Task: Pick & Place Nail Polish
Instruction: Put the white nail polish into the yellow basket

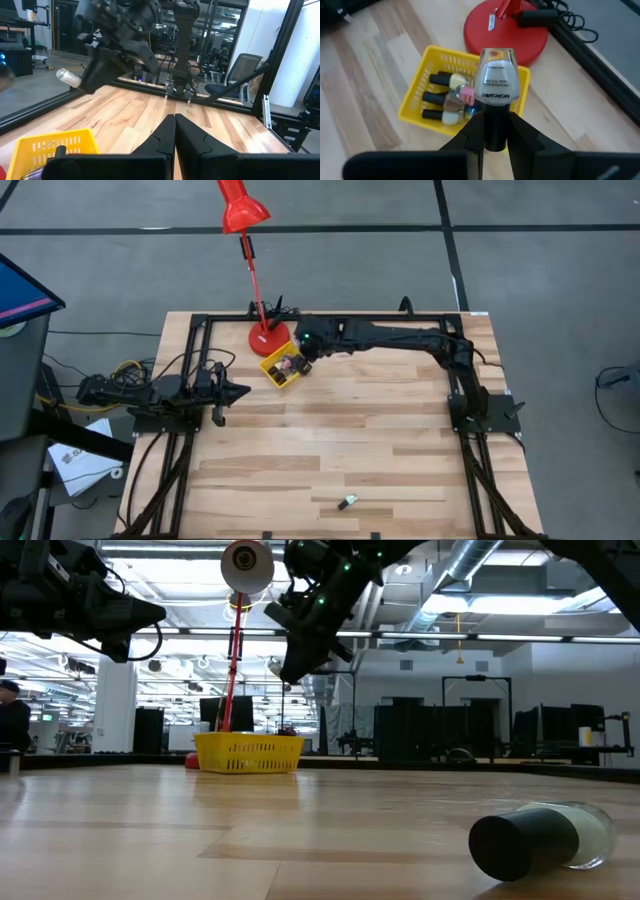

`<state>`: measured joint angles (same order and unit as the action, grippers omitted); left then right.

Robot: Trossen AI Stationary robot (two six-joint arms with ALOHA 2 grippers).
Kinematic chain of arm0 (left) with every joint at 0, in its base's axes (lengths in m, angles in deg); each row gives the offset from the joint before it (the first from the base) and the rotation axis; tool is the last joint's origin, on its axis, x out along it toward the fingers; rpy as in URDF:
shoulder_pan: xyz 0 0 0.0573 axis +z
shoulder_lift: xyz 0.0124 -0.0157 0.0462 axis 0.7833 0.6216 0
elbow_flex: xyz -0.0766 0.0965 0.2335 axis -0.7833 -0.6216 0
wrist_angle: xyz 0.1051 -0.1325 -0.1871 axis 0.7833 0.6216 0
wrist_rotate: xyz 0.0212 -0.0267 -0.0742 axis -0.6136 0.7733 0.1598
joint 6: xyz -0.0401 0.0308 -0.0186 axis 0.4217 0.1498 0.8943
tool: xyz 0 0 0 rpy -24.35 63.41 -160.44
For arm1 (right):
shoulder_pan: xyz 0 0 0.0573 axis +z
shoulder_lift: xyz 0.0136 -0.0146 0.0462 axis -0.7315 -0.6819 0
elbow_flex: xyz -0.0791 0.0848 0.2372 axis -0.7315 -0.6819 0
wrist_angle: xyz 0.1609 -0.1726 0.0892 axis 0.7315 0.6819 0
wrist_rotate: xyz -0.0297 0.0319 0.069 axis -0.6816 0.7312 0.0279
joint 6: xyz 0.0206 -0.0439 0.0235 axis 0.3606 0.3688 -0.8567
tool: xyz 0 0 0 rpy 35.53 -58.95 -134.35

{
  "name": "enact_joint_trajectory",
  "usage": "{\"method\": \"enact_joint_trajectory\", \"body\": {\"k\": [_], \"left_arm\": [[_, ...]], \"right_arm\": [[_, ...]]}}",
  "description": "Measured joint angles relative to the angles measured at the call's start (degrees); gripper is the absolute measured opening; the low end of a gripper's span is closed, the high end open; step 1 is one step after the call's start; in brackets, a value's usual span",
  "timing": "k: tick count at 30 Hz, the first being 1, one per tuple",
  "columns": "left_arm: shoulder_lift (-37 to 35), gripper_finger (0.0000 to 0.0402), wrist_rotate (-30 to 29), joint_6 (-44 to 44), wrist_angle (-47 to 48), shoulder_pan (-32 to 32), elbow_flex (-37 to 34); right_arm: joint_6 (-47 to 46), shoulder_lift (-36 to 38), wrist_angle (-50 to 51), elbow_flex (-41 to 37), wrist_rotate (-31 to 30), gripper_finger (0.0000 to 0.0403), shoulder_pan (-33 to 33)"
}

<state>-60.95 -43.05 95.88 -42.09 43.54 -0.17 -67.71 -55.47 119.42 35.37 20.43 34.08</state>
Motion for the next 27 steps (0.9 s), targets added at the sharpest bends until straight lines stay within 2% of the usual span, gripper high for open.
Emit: {"method": "enact_joint_trajectory", "body": {"k": [4,6,8,10,13,15,27], "left_arm": [[0.00,0.0000,0.00,0.09,-0.13,0.00,0.00],[0.00,0.0000,0.01,0.05,-0.21,0.01,0.00],[0.00,0.0000,0.02,0.03,-0.27,0.01,0.00],[0.13,0.0000,0.01,0.03,-0.35,0.01,0.00],[0.59,0.0000,-0.05,0.01,-0.22,0.01,0.00],[1.29,0.0000,-0.07,-0.01,0.06,0.01,0.00],[1.66,0.0000,-0.07,-0.33,0.95,0.01,0.00]], "right_arm": [[0.04,-1.66,-3.35,0.26,-0.04,0.0045,0.10],[0.07,-2.64,-1.43,-0.24,0.11,0.0045,0.18],[0.30,-4.70,-4.68,0.45,0.23,0.0045,0.55],[0.85,-4.98,-2.17,0.00,0.24,0.0045,0.63],[1.32,-6.39,-5.26,0.51,0.23,0.0045,0.92],[1.41,-6.55,-2.84,0.04,0.22,0.0045,0.79],[2.16,-8.46,-4.27,0.24,-1.46,0.0055,0.52]]}}
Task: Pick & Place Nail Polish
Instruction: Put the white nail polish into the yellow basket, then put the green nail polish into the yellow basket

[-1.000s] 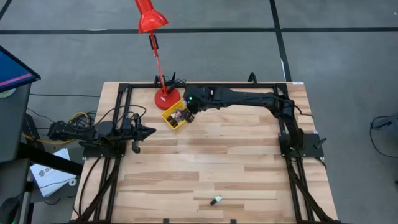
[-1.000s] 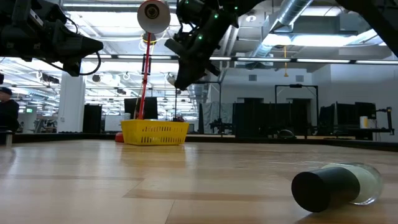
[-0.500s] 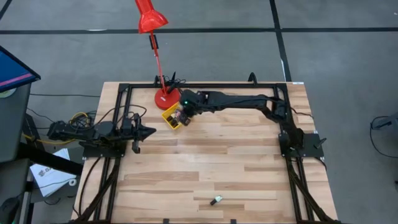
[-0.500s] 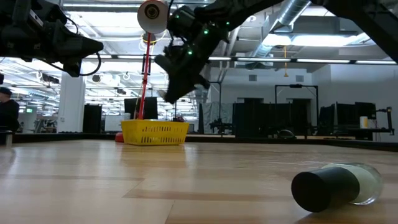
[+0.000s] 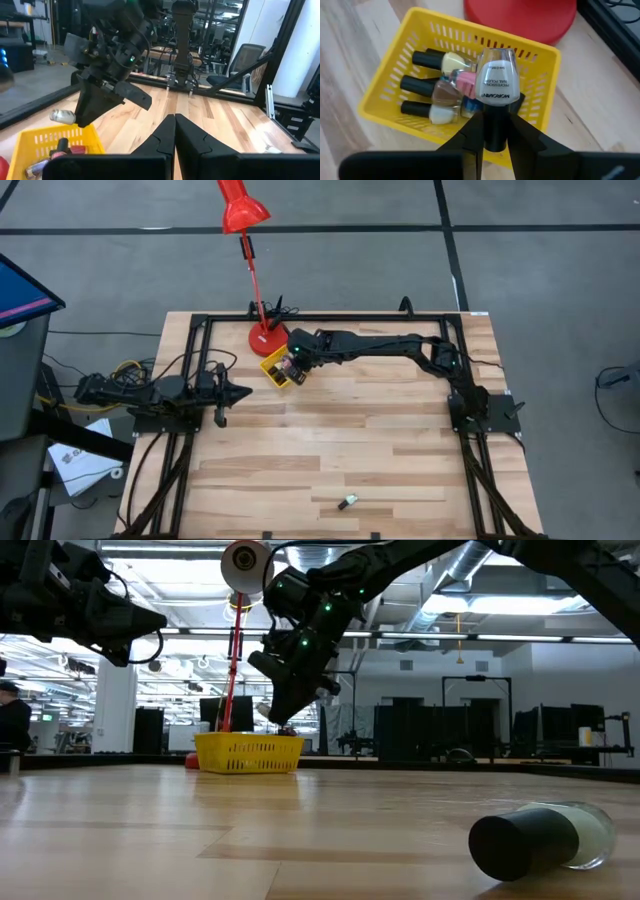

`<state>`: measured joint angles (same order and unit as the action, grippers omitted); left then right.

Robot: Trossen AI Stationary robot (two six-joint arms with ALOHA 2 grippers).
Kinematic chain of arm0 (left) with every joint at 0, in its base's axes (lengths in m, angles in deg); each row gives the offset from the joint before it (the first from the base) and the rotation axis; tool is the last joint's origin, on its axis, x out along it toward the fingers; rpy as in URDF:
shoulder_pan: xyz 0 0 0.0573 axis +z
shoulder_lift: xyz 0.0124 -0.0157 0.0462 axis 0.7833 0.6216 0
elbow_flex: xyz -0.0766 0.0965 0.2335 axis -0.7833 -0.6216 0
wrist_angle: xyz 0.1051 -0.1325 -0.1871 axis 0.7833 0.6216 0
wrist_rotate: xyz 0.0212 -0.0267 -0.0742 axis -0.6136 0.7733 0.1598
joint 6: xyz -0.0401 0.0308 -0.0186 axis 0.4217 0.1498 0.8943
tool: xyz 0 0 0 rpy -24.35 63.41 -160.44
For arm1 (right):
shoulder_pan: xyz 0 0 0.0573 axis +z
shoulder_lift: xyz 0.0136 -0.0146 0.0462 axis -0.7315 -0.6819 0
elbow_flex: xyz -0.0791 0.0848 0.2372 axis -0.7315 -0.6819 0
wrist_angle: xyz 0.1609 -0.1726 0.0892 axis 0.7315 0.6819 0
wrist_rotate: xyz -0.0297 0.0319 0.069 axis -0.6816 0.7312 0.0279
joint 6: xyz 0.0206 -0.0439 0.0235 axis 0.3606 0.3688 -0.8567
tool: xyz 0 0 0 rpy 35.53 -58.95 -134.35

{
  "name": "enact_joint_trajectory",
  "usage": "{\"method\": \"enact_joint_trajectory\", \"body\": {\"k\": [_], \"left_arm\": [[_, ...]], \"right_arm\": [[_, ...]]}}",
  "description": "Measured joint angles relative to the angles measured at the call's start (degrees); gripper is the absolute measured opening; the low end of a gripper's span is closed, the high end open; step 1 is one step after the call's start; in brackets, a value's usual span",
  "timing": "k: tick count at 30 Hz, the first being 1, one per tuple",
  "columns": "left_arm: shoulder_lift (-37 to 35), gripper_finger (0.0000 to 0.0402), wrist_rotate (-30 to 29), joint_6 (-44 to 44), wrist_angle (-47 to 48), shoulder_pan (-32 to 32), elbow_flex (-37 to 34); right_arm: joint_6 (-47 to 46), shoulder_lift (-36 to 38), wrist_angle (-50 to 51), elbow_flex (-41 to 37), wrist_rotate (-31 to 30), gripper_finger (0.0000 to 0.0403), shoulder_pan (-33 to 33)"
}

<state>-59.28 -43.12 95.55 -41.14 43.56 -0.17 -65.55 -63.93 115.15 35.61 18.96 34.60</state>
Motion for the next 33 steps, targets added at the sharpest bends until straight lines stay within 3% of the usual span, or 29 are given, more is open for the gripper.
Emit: {"method": "enact_joint_trajectory", "body": {"k": [7,20,33], "left_arm": [[-0.22,0.0000,-0.02,-8.71,0.02,0.00,0.00],[-0.22,0.0000,-0.04,-8.95,0.11,0.00,0.00],[-0.22,0.0000,-0.15,-8.95,-0.15,0.00,0.00]], "right_arm": [[0.75,0.00,0.09,0.00,-0.11,0.0061,-0.63],[2.51,0.00,-0.11,0.00,-0.03,0.0069,-0.85],[4.29,0.07,-0.32,0.00,-0.02,0.0169,-0.85]]}}
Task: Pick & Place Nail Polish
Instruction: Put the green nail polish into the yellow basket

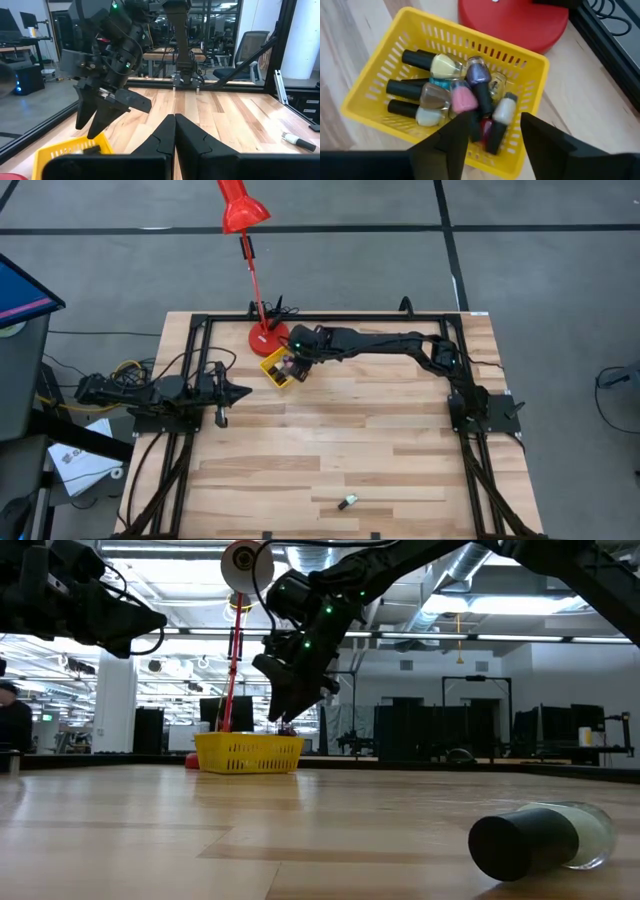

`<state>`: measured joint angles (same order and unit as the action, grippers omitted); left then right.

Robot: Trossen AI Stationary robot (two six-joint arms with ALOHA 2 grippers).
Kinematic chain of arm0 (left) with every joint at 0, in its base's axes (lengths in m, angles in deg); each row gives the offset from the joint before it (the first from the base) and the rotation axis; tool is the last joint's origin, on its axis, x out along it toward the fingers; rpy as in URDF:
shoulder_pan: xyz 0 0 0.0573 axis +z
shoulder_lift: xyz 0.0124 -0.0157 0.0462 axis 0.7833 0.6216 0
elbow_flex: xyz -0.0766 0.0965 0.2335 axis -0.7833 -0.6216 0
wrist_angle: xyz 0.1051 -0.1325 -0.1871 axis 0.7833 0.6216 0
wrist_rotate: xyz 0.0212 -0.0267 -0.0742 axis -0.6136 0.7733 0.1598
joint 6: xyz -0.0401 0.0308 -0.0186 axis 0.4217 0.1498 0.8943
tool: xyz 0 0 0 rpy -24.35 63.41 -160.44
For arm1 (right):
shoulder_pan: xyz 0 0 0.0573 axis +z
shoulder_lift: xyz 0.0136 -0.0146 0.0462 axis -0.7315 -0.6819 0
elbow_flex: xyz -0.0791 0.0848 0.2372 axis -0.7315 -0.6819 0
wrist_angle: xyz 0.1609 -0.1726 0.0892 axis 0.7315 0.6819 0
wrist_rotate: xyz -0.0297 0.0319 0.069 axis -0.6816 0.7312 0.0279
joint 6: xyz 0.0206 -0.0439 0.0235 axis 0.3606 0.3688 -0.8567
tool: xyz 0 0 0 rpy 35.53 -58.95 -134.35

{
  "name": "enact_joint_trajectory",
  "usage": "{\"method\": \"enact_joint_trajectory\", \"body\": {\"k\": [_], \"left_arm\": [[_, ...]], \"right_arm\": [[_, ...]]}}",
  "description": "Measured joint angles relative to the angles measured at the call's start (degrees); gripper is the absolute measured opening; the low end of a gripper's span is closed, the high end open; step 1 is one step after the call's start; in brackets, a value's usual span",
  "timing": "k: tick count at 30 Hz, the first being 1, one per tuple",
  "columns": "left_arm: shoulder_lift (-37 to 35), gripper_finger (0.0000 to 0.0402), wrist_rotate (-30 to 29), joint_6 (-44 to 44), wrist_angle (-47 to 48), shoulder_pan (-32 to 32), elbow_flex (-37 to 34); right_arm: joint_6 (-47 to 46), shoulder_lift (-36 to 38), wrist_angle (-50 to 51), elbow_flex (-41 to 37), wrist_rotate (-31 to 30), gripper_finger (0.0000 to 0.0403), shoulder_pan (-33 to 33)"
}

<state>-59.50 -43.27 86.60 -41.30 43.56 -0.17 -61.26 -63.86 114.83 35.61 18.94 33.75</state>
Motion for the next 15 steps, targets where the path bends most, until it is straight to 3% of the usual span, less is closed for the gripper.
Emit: {"method": "enact_joint_trajectory", "body": {"k": [7,15], "left_arm": [[0.00,0.0000,0.00,0.00,-0.31,0.00,0.00],[0.07,0.0000,0.00,0.00,-0.63,0.00,-0.02]], "right_arm": [[0.31,1.70,0.83,0.42,1.77,0.0188,0.04],[0.36,3.57,9.13,4.71,3.33,0.0174,2.17]]}}
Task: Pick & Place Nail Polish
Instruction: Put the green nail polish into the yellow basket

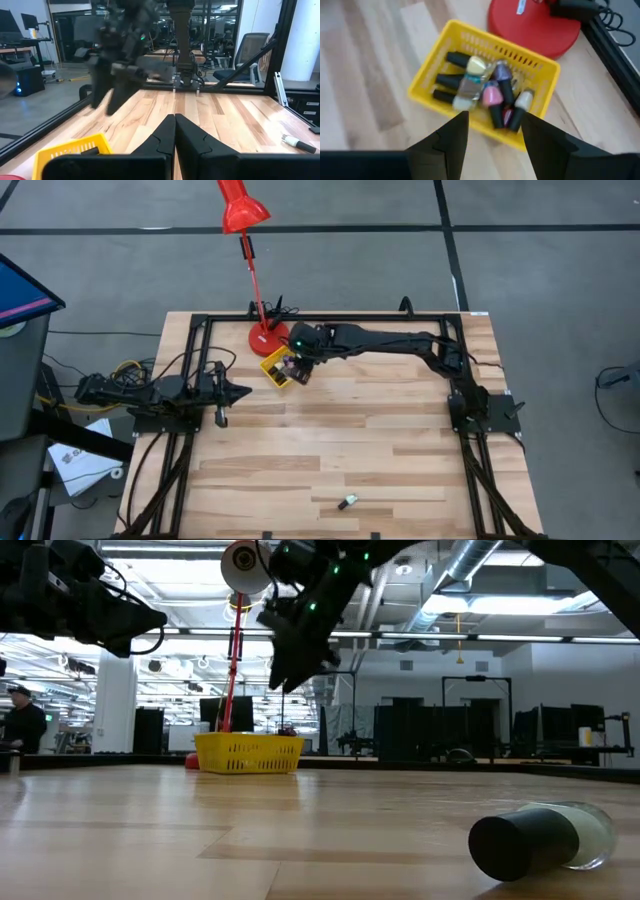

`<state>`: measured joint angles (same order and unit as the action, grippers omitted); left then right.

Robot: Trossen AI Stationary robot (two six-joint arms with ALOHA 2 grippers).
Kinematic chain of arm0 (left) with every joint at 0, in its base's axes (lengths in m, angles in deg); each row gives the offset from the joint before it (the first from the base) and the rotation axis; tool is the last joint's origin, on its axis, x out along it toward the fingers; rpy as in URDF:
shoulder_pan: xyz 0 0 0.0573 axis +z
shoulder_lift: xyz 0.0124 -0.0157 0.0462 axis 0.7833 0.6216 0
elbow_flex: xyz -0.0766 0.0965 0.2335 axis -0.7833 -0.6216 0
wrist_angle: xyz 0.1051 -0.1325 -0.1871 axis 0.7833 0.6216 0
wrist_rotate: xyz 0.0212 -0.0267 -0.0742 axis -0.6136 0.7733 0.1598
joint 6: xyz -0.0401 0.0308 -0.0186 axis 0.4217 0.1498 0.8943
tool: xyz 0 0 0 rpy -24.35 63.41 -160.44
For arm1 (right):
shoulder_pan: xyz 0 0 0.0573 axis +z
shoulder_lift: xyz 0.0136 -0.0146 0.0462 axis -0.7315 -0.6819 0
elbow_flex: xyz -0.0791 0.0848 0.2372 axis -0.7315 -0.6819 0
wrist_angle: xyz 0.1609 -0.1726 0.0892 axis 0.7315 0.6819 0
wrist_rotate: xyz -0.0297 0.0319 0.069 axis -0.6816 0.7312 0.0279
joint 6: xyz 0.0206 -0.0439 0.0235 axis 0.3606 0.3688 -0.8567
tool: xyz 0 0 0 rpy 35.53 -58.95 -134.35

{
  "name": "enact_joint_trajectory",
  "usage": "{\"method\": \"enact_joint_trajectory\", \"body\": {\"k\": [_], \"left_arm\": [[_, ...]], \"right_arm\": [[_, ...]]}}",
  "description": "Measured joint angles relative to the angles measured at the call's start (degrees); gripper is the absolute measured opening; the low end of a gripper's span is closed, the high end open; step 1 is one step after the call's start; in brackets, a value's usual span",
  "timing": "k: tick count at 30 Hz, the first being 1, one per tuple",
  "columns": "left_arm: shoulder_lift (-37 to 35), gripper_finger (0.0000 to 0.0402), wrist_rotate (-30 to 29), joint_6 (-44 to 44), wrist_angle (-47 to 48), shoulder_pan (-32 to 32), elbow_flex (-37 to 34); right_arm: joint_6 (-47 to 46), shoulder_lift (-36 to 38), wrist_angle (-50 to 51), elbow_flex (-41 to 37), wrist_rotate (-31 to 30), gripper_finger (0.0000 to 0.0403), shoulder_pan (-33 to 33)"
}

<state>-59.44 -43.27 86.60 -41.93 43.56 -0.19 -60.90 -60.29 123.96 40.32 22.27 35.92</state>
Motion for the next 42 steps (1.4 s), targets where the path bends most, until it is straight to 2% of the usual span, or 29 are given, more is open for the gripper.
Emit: {"method": "enact_joint_trajectory", "body": {"k": [8,14,22,27,38,42], "left_arm": [[-2.30,0.0000,0.02,0.00,-0.06,0.00,0.00],[-2.73,0.0000,0.03,0.00,-2.11,0.07,0.00],[-2.73,0.0000,0.02,0.00,-2.14,0.07,0.00],[-2.75,0.0000,0.03,0.00,-2.19,0.07,0.00],[-2.75,0.0000,0.03,0.00,-2.27,0.07,0.00],[-2.75,0.0000,0.04,0.00,-2.32,0.07,0.00]], "right_arm": [[1.94,2.02,14.29,1.08,3.41,0.0193,6.17],[5.34,2.20,15.55,1.01,4.61,0.0212,13.17],[10.38,2.22,17.23,1.01,4.97,0.0200,22.19],[10.23,2.22,18.67,1.01,9.17,0.0191,26.96],[8.01,2.06,20.51,1.01,9.29,0.0189,36.53],[7.36,-0.29,21.16,0.81,9.20,0.0191,40.00]]}}
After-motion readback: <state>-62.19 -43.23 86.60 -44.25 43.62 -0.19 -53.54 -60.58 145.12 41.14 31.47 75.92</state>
